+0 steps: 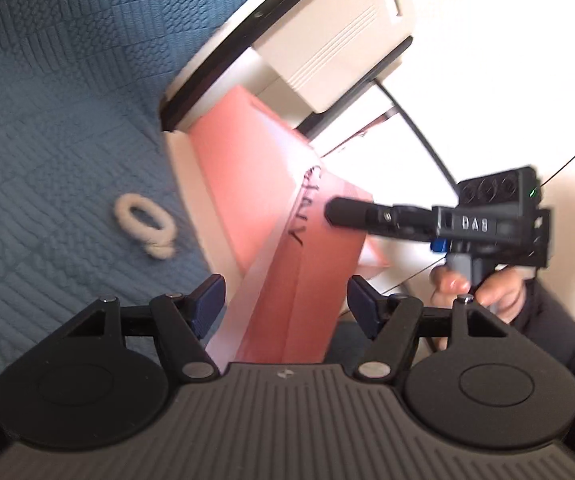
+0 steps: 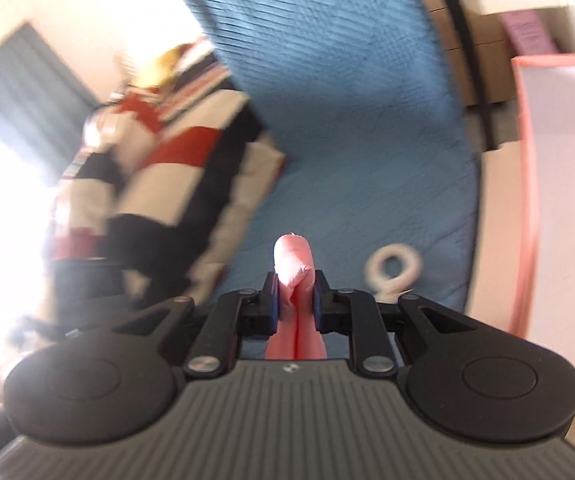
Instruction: Fold shopping bag
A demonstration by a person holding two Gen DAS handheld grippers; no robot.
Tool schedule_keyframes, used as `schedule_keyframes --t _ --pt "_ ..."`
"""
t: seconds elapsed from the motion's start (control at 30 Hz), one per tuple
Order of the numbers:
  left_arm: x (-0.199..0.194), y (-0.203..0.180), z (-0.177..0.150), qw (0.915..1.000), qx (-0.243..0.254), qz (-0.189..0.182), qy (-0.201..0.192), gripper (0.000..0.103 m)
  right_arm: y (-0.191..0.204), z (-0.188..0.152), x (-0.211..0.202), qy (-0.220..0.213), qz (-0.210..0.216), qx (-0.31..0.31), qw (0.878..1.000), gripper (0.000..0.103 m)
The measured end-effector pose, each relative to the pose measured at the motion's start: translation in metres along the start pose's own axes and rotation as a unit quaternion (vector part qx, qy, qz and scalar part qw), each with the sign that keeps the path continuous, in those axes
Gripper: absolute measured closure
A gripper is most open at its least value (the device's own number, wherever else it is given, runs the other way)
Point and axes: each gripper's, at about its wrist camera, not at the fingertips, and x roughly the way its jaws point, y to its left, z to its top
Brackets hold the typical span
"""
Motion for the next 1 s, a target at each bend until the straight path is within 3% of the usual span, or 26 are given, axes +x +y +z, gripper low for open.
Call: schedule_keyframes --t 0.07,0.3,0.43,0.53,0.57,0.7,0.77,0.87,1.0 --pt "0.0 0.0 0.001 0.9993 -0.011 -0.036 0.002 0.031 0.004 -0.003 -0.005 0.006 0.036 0.001 0.999 0.084" --pt "-0.002 -0.002 0.0 0.994 -0.029 -0.105 0.005 0.031 0.002 -0.014 -0.015 -0.005 0.122 0.039 0.992 0.084" --pt "-0.001 -0.005 -0.005 0.9918 -0.031 -0.123 0.013 0.032 -0.004 -0.019 -0.012 0.002 0.152 0.065 0.986 0.083" --pt "0.0 -0.012 -0.011 0.9908 -0.02 -0.131 0.026 0.045 -0.006 -0.022 -0.009 0.006 0.15 0.072 0.986 0.083" --pt "0.001 -0.014 -0.012 0.9908 -0.017 -0.131 0.027 0.055 -0.006 -0.023 -0.01 0.005 0.147 0.072 0.987 0.083" --pt "0.002 -0.017 -0.017 0.9932 -0.021 -0.112 0.022 0.071 -0.011 -0.028 -0.007 0.003 0.136 0.083 0.987 0.082" --pt "0.001 -0.017 -0.019 0.9951 -0.027 -0.094 0.015 0.079 -0.015 -0.029 -0.004 -0.001 0.131 0.094 0.987 0.077" --pt "0.001 -0.012 -0.02 0.997 -0.05 -0.059 0.004 0.085 -0.021 -0.03 0.005 -0.001 0.113 0.107 0.988 0.071" --pt "0.0 0.006 -0.021 0.9953 -0.093 0.025 -0.009 0.091 -0.027 -0.026 0.023 0.009 0.057 0.12 0.991 0.071"
